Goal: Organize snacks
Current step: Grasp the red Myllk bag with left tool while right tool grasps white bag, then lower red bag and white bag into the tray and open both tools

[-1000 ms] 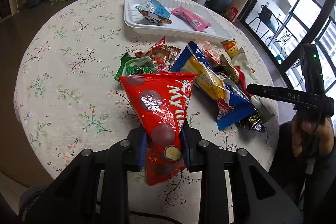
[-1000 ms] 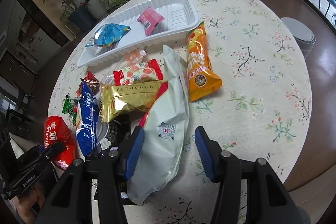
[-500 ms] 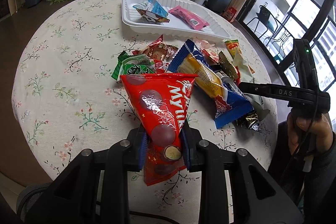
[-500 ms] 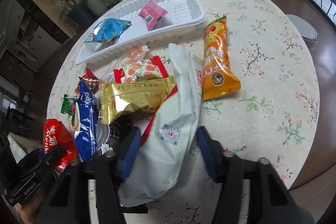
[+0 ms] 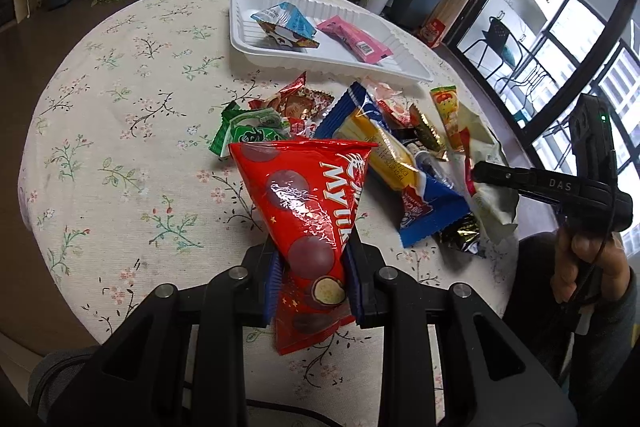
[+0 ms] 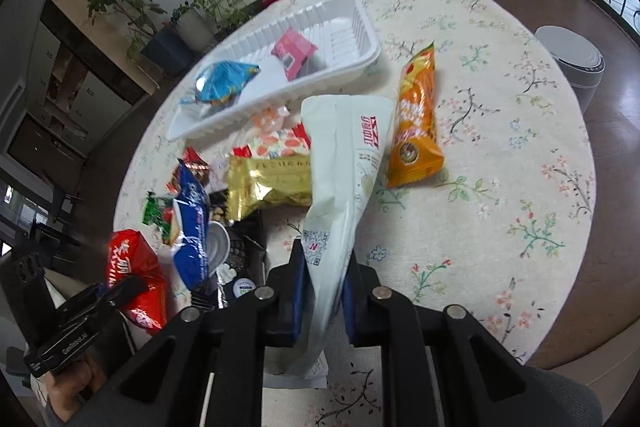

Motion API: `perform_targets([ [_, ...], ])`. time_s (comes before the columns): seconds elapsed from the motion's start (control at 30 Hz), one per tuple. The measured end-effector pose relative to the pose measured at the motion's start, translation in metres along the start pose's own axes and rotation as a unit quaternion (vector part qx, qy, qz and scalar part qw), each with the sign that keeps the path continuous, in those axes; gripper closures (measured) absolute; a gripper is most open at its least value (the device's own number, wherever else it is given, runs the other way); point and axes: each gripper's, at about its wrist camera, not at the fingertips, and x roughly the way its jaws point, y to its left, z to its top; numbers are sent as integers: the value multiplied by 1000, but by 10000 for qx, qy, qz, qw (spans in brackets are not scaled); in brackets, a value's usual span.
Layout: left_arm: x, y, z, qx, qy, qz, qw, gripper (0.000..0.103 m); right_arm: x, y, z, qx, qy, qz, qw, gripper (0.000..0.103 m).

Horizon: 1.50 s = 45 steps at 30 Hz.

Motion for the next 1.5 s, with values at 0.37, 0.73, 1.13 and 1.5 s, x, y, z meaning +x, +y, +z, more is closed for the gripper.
perform_targets([
  [0.37, -33, 21, 48, -232, -328, -358, 9985, 78, -51, -30, 41, 135, -680, 46, 9976, 86],
  [0.73, -40, 22, 148, 80, -566, -367, 9977, 78, -62, -16, 109, -228, -1043, 185, 9941, 86],
  [1.13, 52, -32, 255, 619, 46, -370, 9974, 78, 15, 43, 181, -1137, -414, -4, 9927, 86],
  [1.5, 146, -46, 278, 706, 543, 149, 9959, 78, 94, 33, 208, -1581, 354, -705, 9843, 86],
])
